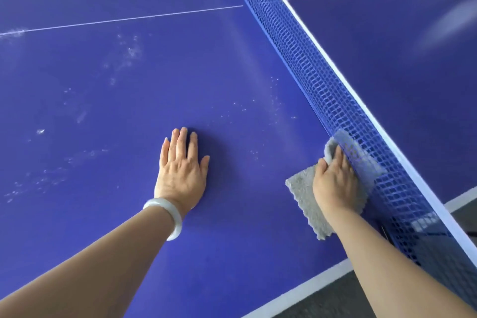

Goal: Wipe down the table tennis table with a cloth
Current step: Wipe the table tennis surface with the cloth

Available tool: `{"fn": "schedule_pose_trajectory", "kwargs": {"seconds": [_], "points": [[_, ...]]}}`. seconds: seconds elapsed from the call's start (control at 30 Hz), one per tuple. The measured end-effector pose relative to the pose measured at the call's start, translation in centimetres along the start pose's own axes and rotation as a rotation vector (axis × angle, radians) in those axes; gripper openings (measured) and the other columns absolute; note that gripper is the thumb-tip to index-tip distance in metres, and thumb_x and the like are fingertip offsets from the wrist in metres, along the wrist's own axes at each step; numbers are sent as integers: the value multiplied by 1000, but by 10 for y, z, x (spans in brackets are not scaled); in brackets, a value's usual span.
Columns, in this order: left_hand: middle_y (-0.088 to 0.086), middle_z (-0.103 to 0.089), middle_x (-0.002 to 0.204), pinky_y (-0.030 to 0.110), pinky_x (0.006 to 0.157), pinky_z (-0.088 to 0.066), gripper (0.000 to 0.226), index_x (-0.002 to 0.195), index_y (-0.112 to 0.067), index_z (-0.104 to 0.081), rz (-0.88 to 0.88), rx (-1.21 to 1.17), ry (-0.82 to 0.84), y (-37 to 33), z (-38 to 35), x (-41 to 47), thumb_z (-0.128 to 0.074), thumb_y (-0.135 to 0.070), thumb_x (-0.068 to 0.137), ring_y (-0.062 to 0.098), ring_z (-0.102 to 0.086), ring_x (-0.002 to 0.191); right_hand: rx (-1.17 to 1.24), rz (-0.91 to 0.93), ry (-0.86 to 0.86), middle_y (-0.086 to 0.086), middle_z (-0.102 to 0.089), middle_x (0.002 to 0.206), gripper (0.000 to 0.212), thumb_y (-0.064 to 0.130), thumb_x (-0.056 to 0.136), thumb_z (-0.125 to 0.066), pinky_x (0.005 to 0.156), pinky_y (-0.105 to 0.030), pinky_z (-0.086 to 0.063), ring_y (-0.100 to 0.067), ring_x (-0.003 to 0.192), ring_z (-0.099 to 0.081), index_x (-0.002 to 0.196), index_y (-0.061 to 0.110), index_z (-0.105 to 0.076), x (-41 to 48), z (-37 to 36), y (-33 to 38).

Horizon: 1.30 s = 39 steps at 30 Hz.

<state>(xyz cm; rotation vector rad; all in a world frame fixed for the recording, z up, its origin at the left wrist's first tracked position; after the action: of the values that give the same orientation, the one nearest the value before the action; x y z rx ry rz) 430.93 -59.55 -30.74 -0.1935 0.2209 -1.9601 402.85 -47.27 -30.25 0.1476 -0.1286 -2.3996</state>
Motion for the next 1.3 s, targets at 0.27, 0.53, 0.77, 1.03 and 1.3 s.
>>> {"fn": "schedule_pose_trajectory", "kwargs": {"seconds": [0.27, 0.53, 0.77, 1.03, 1.3], "points": [[15, -25, 159, 39, 123, -2, 61, 150, -3, -33, 17, -8, 22, -2, 5, 2, -23, -35, 99, 27, -14, 150, 33, 899, 89, -10, -23, 163, 56, 32, 105, -27, 124, -44, -15, -21, 153, -14, 153, 4, -30, -54, -22, 97], [16, -30, 156, 43, 123, -10, 62, 148, -2, -36, 13, 11, 13, 0, 4, 1, -17, -33, 98, 30, -21, 148, 129, 151, 23, -8, -19, 164, 59, 31, 104, -29, 121, -40, -22, -26, 149, -26, 158, 7, -18, 81, -1, 60], [15, -33, 155, 40, 121, -9, 53, 147, -3, -38, 20, -28, -8, 4, 3, 1, -26, -20, 99, 30, -27, 146, -50, 983, 140, -16, -13, 165, 65, 42, 102, -30, 121, -53, -14, -32, 153, -9, 157, 9, -23, -74, -21, 76], [12, -33, 156, 38, 122, -7, 52, 149, -4, -37, 32, -76, -39, 2, 2, -1, -37, -5, 97, 27, -24, 148, -67, 564, 97, -10, -6, 166, 59, 34, 105, -13, 124, -47, -9, -24, 154, -2, 158, 10, -9, 33, -9, 104], [-4, -30, 156, 26, 122, -10, 58, 148, -10, -39, 87, -393, -41, 12, 14, 0, -33, 12, 94, 8, -18, 147, -22, 1259, 199, -3, -24, 163, 51, 31, 106, -29, 119, -45, -24, -19, 152, -19, 154, 14, -33, -60, -22, 84]]}}
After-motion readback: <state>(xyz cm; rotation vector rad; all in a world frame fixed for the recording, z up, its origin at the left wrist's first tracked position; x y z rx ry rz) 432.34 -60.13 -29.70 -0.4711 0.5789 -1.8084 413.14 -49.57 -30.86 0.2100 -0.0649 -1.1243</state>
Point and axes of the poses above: each hand's wrist, its own x-axis towards the middle knuckle, its own z-axis out of the back of the hand, y = z × x, the point moved 1 cm from there along x, towards the middle knuckle
